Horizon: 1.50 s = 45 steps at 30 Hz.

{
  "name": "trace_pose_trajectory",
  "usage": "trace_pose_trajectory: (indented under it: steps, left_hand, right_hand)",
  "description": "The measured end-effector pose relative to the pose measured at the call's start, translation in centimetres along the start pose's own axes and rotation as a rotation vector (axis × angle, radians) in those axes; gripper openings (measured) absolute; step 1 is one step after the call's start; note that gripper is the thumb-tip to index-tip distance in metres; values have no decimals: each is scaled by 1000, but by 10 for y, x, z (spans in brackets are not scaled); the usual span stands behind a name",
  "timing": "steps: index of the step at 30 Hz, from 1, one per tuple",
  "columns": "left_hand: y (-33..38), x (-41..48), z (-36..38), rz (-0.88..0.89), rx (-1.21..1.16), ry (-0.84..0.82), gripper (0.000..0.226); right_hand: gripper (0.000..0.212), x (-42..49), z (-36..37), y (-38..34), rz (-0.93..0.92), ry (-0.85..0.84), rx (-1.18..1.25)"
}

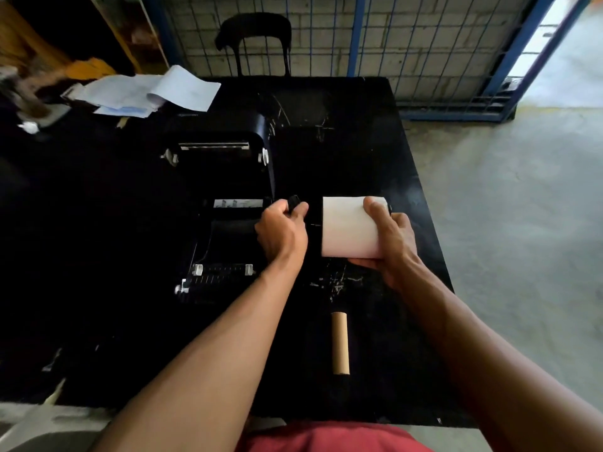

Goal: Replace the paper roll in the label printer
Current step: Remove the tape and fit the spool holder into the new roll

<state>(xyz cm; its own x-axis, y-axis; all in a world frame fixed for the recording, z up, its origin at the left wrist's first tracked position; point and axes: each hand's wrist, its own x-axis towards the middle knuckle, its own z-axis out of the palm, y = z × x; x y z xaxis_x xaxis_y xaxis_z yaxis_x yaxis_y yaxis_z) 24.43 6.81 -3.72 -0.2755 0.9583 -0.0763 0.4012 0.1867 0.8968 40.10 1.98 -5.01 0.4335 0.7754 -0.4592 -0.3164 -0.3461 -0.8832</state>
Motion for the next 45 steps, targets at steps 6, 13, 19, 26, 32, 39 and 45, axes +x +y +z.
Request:
trace_pose_trajectory:
  steps: [6, 13, 19, 26, 32, 39, 45]
  left_hand:
    - [7, 3, -9, 149, 76, -131, 45]
    - [14, 3, -33, 257, 24, -132, 49]
    - [14, 3, -56, 327, -38, -281, 39]
    - [2, 10, -87, -1, -446, -560, 28]
    - [-11, 6, -108, -90, -530, -520, 14]
    - [-26, -10, -128, 52, -546, -533, 25]
    - [-44, -21, -142, 118, -480, -536, 24]
  right_hand:
    - [66, -9, 10, -16, -41, 56, 20]
    - [62, -27, 23, -26, -111, 54, -14]
    - [64, -46, 37, -22, -123, 107, 36]
    - [64, -72, 48, -19, -149, 99, 23]
    - [57, -91, 60, -9, -152, 76, 43]
    - [66, -113, 69, 2, -123, 62, 59]
    - [67, -126, 70, 18, -111, 70, 42]
